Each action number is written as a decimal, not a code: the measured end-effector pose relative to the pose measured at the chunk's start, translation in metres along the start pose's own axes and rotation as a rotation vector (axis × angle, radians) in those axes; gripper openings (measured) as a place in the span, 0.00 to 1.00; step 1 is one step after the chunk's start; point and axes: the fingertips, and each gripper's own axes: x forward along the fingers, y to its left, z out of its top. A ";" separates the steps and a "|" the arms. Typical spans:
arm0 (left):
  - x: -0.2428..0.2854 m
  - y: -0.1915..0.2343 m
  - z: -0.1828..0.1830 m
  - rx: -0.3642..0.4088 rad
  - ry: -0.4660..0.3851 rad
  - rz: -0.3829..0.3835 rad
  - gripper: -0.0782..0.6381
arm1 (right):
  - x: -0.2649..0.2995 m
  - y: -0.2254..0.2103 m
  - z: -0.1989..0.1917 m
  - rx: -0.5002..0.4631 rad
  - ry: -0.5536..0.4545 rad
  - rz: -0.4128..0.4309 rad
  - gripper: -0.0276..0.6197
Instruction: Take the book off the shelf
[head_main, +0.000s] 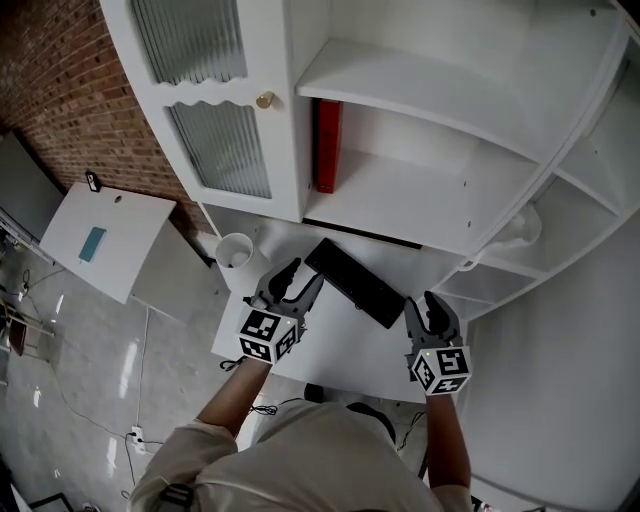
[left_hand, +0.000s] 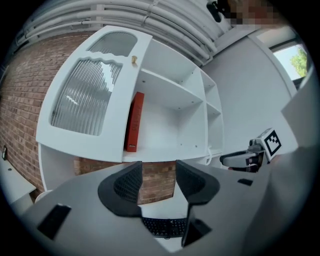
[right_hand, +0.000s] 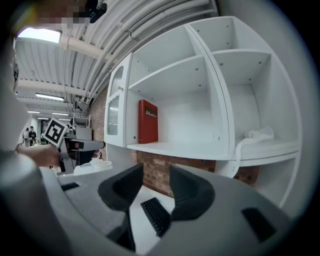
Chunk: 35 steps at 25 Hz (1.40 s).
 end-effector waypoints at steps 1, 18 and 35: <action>0.004 0.001 0.003 0.002 -0.003 -0.001 0.39 | 0.002 0.000 0.001 -0.002 0.001 0.001 0.27; 0.067 -0.008 0.050 0.059 -0.072 0.130 0.39 | 0.008 -0.030 0.003 -0.052 0.022 0.131 0.27; 0.129 0.029 0.088 0.074 -0.069 0.422 0.39 | 0.003 -0.052 0.004 -0.037 -0.011 0.197 0.27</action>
